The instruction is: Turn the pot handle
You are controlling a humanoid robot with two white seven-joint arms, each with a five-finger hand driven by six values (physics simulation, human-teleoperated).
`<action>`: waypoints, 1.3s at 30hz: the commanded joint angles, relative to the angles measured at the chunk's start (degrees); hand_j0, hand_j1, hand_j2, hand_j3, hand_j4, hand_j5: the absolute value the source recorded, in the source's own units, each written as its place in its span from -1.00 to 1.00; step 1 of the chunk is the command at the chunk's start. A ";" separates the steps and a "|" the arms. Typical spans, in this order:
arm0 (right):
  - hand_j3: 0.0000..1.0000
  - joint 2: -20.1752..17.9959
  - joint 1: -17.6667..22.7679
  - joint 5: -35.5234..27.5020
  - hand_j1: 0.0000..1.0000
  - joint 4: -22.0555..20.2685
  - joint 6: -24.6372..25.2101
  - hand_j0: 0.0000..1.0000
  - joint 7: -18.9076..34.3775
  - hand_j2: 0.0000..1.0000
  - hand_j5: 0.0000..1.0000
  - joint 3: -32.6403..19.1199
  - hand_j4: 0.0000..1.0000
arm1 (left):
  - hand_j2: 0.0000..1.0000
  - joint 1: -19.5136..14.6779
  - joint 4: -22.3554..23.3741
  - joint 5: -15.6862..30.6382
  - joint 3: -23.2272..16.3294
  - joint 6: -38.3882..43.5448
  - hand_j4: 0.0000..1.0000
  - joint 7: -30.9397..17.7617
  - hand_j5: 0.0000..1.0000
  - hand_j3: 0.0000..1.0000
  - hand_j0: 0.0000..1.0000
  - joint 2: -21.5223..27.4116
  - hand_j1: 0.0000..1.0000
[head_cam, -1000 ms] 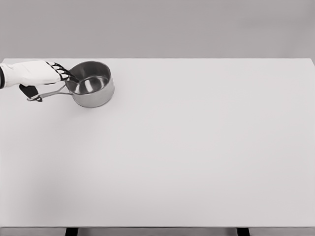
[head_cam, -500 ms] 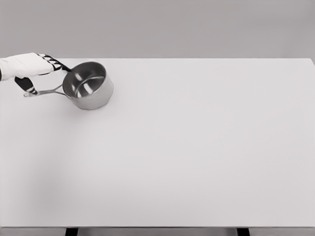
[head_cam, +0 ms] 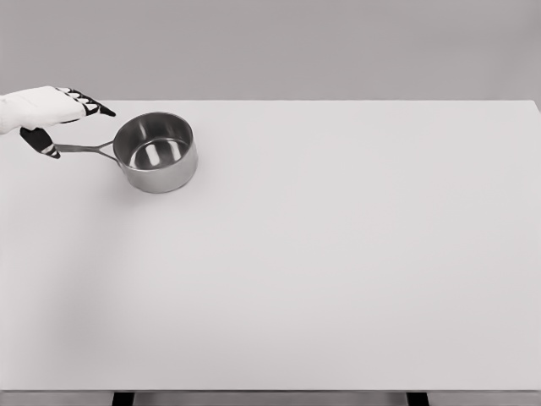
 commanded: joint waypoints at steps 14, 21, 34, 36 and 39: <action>1.00 -0.01 0.00 -0.02 1.00 0.01 -0.01 1.00 0.02 1.00 1.00 0.01 1.00 | 1.00 -0.79 4.52 0.44 0.14 1.85 1.00 1.78 1.00 1.00 1.00 -1.59 1.00; 1.00 -0.01 0.00 -0.02 1.00 0.01 -0.01 1.00 0.02 1.00 1.00 0.01 1.00 | 1.00 2.10 -8.21 12.36 2.16 -3.80 1.00 1.87 1.00 1.00 1.00 5.34 1.00; 1.00 -0.01 0.00 -0.02 1.00 0.01 -0.01 1.00 0.02 1.00 1.00 0.01 1.00 | 1.00 15.90 -42.41 23.99 2.51 -3.80 1.00 1.43 1.00 1.00 1.00 19.06 1.00; 1.00 -0.01 0.00 -0.02 1.00 0.01 -0.01 1.00 0.02 1.00 1.00 0.01 1.00 | 1.00 20.04 -42.41 23.82 2.43 -3.80 1.00 1.17 1.00 1.00 1.00 18.01 1.00; 1.00 -0.01 0.00 -0.02 1.00 0.01 -0.01 1.00 0.02 1.00 1.00 0.01 1.00 | 1.00 20.83 -42.41 23.82 2.51 -3.80 1.00 1.17 1.00 1.00 1.00 18.01 1.00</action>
